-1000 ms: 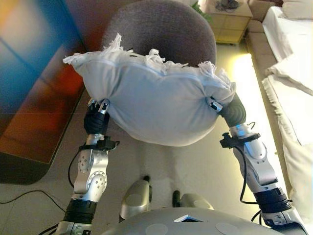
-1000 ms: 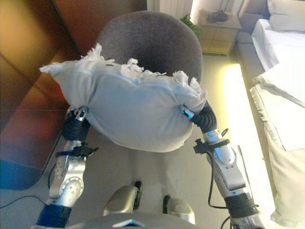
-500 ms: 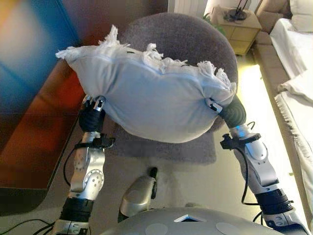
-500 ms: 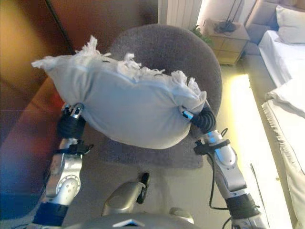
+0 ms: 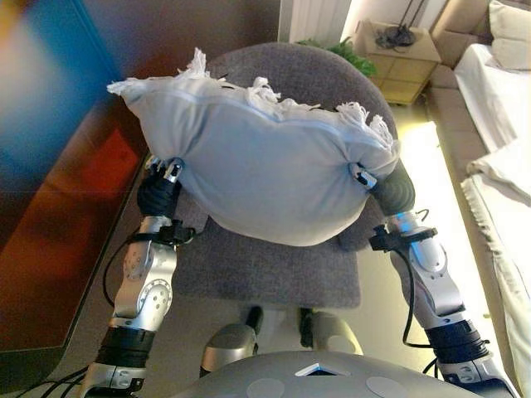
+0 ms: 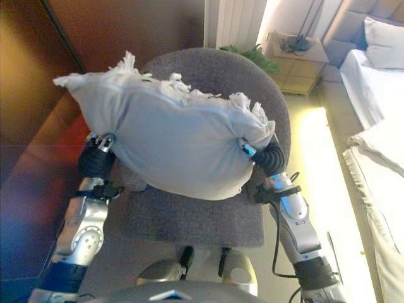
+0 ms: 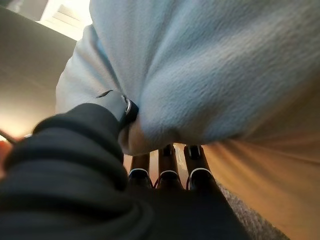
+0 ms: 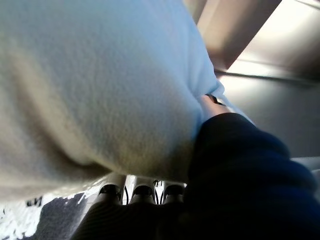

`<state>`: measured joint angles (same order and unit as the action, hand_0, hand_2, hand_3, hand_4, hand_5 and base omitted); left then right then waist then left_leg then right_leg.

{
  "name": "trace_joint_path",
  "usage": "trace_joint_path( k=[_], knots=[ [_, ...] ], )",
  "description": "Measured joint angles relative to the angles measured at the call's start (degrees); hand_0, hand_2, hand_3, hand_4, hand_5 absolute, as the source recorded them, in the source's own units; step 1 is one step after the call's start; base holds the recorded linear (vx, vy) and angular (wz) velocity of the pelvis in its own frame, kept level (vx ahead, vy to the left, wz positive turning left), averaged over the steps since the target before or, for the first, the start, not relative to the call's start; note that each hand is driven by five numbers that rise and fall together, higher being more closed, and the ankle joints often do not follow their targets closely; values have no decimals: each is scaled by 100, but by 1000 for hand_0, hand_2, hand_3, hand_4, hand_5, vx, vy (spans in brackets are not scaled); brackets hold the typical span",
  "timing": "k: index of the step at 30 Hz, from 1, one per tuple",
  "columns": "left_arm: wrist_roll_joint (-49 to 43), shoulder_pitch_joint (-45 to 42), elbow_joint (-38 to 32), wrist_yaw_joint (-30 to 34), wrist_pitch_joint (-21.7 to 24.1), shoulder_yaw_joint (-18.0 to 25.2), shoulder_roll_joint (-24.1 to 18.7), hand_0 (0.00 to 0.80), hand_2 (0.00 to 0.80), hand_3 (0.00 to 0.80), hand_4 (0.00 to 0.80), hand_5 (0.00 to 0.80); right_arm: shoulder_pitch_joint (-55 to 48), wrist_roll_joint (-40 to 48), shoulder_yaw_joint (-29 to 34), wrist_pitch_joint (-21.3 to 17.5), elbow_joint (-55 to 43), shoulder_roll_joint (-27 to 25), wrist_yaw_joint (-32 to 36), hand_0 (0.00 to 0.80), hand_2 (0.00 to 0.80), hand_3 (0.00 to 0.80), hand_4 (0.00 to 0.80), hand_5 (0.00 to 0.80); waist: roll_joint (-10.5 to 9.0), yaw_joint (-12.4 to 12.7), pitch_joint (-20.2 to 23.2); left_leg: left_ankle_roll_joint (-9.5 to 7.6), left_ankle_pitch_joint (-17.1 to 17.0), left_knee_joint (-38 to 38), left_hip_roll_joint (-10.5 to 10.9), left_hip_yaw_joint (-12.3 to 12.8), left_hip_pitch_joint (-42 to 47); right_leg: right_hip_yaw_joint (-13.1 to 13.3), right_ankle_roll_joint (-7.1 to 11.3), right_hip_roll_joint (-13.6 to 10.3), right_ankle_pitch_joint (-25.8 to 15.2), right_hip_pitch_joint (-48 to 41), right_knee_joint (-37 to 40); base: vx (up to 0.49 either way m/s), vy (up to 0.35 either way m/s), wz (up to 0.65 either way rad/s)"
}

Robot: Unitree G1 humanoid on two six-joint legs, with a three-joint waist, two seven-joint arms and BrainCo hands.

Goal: Pick up the cushion and take it to the sofa

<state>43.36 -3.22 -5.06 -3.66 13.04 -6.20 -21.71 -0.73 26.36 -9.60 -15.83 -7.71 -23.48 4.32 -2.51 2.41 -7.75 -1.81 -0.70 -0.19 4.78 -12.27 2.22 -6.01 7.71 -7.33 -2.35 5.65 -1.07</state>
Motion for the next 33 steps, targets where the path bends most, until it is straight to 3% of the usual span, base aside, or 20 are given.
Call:
trace_joint_path(
  k=[1, 5, 10, 14, 15, 19, 26, 33],
  knots=[
    [-42, -40, 0, -55, -41, -10, 61, 800, 800, 800, 800, 800, 30, 15, -6, 88, 123, -9, -20, 800, 800, 800, 800, 800, 106, 6, 46, 151, 102, -26, -271, 246, 41, -140, -12, 177, -7, -187, 225, 190, -146, 22],
    [-201, -74, 1, -212, -205, -9, 103, 800, 800, 800, 800, 800, 80, 17, -19, 335, 206, -35, -78, 800, 800, 800, 800, 800, 221, 19, 117, 418, 182, 8, -655, 622, 182, -227, -19, 529, -7, -439, 507, 156, -130, 5],
    [-209, -26, 500, -304, -273, -178, 246, 800, 800, 800, 800, 800, 141, 17, -126, 464, 563, -58, -181, 800, 800, 800, 800, 800, 171, 1, 111, 582, 260, 1150, -490, 806, -347, -252, -270, 410, 150, -615, 558, 71, -63, 2],
    [-224, 294, 1180, -389, -327, -397, 525, 800, 800, 800, 800, 800, 421, 17, -247, 515, 1177, -193, -456, 800, 800, 800, 800, 800, 520, -1, 175, 508, 210, 592, -686, 898, -398, -382, -350, 655, 227, -539, 522, 81, 30, 13],
    [-260, 355, 1233, -440, -391, -406, 548, 800, 800, 800, 800, 800, 509, 17, -259, 574, 1351, -163, -503, 800, 800, 800, 800, 800, 505, -2, 159, 412, 233, 433, -710, 904, -381, -385, -360, 665, 226, -503, 505, 162, 65, 0],
    [-433, 421, 1360, -718, -669, -501, 504, 800, 800, 800, 800, 800, 494, 19, -246, 870, 1532, 39, -608, 800, 800, 800, 800, 800, 444, -14, 160, 302, -31, -159, -643, 1015, -105, -342, -382, 577, 216, -454, 475, 189, 41, -4],
    [-437, 857, 2247, -916, -719, -730, 490, 800, 800, 800, 800, 800, 635, 200, -392, 1008, 2254, 303, -651, 800, 800, 800, 800, 800, 444, -21, 171, 306, -158, -388, -632, 1084, 96, -317, -346, 582, 202, -582, 618, 27, 3, -3],
    [-449, 2370, 3857, -1447, -713, -1242, 677, 800, 800, 800, 800, 800, 2417, 638, -816, 1187, 4199, 287, -1314, 800, 800, 800, 800, 800, 475, -46, 161, 319, -303, -213, -581, 1114, -816, -305, -350, 533, -35, 260, 605, -224, 28, -2]
  ],
)
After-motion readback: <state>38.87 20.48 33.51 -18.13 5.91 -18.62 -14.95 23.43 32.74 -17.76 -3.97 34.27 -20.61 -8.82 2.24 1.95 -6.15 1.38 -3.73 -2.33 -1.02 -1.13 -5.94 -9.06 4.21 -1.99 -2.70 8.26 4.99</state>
